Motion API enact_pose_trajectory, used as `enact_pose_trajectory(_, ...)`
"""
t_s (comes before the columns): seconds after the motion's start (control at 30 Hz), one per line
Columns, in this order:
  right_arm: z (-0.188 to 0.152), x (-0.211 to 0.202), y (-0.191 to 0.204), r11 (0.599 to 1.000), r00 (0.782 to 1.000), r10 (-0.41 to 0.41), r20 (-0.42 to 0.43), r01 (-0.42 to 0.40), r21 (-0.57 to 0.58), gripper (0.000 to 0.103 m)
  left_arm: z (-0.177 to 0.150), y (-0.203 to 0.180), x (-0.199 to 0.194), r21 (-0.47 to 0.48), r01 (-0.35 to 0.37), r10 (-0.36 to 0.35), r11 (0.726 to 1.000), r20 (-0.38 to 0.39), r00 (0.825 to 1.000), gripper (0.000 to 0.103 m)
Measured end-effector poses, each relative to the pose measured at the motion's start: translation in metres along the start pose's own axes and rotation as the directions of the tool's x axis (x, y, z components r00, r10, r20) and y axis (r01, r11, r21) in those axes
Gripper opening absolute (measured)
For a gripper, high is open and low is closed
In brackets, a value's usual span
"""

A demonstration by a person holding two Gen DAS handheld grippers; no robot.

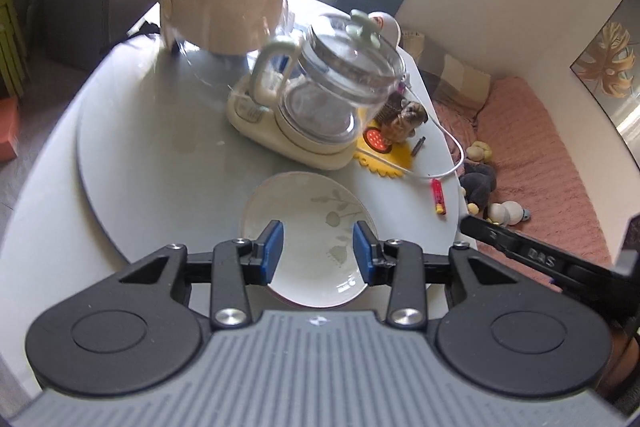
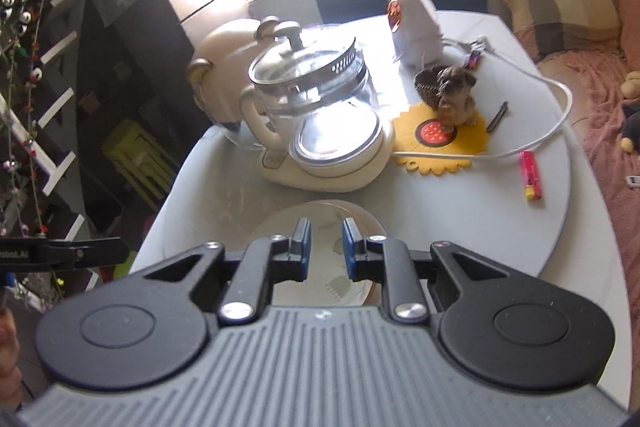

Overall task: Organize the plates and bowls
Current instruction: 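Raise both grippers away from the plate stack toward the white plastic bowl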

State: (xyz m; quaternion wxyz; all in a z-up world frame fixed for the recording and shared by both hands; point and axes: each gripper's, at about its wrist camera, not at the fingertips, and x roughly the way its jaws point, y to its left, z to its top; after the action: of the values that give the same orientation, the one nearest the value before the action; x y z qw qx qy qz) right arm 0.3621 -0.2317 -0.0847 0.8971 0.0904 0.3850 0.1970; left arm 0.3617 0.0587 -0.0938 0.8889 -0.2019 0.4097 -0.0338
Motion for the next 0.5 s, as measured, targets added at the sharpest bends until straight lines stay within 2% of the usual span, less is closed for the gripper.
enact_pose_trajectory(0.13, -0.002, -0.031, 0.017, 0.999, 0.999, 0.005, 0.038, -0.006, 0.036, 0.020, 0.008, 0.001, -0.035, 0.037, 0.038, -0.040, 0.999, 0.049, 0.998, 0.043)
enact_pose_trajectory(0.33, -0.010, -0.065, 0.047, 1.000, 0.997, 0.001, 0.082, -0.003, 0.030, 0.020, 0.002, 0.005, -0.067, 0.063, 0.073, -0.076, 0.995, 0.049, 0.996, 0.043)
enact_pose_trajectory(0.4, -0.014, -0.071, 0.053, 1.000, 0.995, 0.006, 0.102, -0.009, 0.025, 0.020, -0.004, 0.009, -0.068, 0.092, 0.079, -0.084, 0.993, 0.047, 0.995, 0.043)
enact_pose_trajectory(0.5, -0.028, -0.070, 0.061, 0.999, 0.995, -0.032, 0.098, 0.034, -0.014, 0.020, -0.015, 0.018, -0.056, 0.098, 0.056, -0.056, 0.994, -0.009, 0.998, 0.043)
